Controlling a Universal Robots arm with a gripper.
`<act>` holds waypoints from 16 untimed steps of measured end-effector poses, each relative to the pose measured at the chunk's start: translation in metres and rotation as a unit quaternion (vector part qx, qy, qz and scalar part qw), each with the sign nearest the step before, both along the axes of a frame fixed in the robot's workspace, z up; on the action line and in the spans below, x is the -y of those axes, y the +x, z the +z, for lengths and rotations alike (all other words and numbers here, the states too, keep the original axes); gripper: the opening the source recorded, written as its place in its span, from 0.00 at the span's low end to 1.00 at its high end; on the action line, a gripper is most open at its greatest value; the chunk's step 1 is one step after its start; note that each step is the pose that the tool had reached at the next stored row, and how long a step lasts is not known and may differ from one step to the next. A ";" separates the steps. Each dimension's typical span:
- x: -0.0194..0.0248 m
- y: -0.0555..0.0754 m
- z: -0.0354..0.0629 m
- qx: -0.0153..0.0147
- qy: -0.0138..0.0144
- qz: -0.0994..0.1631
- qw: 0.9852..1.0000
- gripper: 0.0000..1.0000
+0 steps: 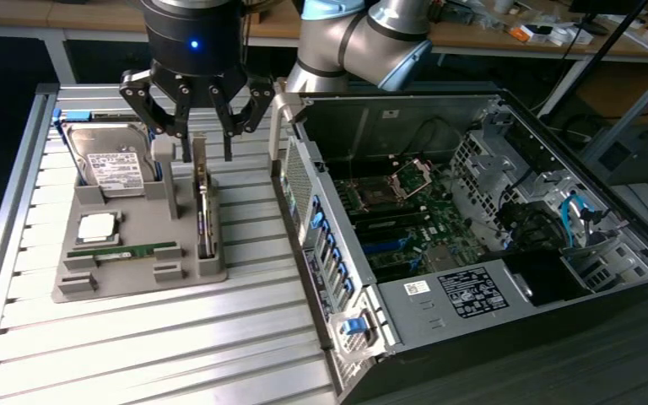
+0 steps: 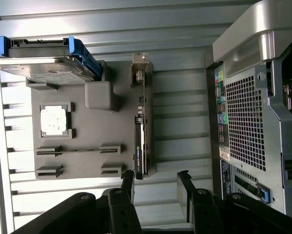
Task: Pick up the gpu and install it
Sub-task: 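Pick up the gpu and move the gpu toward the slot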
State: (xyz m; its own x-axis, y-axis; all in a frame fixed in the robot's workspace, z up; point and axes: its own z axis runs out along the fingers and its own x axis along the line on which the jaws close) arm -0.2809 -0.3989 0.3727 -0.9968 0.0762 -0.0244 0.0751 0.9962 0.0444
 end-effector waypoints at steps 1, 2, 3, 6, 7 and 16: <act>0.0000 0.000 -0.0003 0.000 0.000 0.000 1.000 0.48; 0.0000 0.000 -0.0006 0.000 0.000 0.000 1.000 0.48; 0.0000 0.000 -0.0008 0.000 0.000 0.000 1.000 0.48; 0.0000 0.000 -0.0017 0.000 0.000 0.000 1.000 0.48; 0.0000 0.000 -0.0019 0.000 0.000 0.000 1.000 0.48; 0.0000 0.000 -0.0043 0.000 0.000 0.000 1.000 0.48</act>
State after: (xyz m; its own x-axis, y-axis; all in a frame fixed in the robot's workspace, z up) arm -0.2809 -0.3989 0.3684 -0.9968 0.0762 -0.0245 0.0751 0.9962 0.0443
